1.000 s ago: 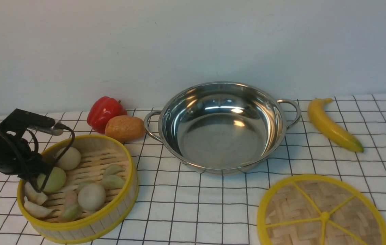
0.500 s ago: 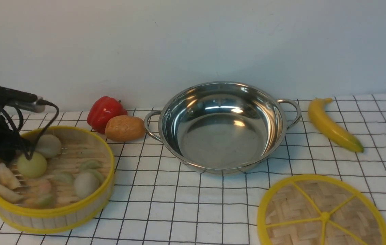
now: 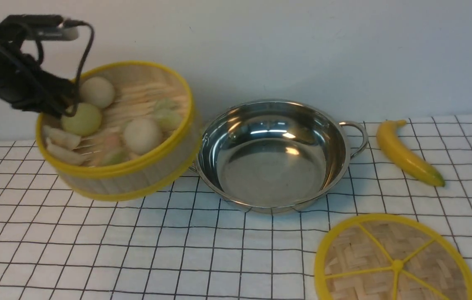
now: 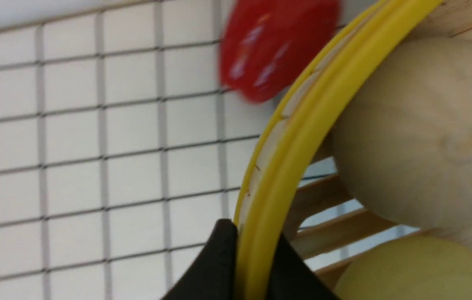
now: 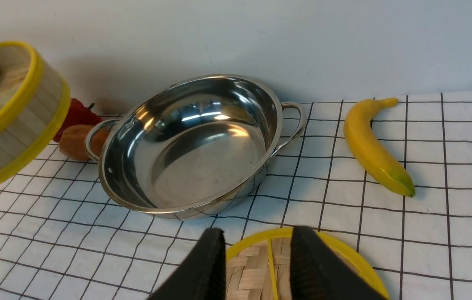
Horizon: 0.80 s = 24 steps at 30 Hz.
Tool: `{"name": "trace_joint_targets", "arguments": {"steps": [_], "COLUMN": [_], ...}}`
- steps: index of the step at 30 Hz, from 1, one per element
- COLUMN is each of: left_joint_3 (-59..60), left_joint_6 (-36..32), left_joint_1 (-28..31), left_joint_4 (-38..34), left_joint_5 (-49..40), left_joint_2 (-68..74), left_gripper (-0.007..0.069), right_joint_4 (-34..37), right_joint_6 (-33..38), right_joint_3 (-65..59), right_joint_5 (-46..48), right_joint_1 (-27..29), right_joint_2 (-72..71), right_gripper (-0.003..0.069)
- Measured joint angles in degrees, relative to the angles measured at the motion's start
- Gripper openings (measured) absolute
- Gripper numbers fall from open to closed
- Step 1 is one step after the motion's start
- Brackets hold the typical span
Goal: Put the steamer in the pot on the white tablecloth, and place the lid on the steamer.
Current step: 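Place the bamboo steamer basket with dumplings into the steel pot with the left gripper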
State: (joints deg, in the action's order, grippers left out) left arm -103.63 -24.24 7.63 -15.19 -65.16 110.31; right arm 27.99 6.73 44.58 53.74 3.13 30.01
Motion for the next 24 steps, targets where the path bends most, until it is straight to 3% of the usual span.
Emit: {"name": "trace_joint_targets", "arguments": {"steps": [9,17,24], "left_joint_3": [-4.23,-13.21,-18.42], "left_joint_6": [8.82,17.14,19.83], "left_joint_1": [-19.95,-26.59,-27.01], "left_joint_4": [0.56,9.26,10.88], "left_joint_5": [8.91,9.97,10.87], "left_joint_2": [5.58,16.03,21.0], "left_gripper": [0.0029,0.0029,0.0029], "right_joint_4": [0.1,0.17,1.78], "right_joint_6": [0.0,0.0,0.0], "right_joint_3": [0.0,0.0,0.0], "right_joint_5": [0.84,3.69,4.81], "right_joint_1": [0.0,0.0,0.0], "right_joint_2": [0.0,0.0,0.0], "right_gripper": [0.024,0.024,0.024]}}
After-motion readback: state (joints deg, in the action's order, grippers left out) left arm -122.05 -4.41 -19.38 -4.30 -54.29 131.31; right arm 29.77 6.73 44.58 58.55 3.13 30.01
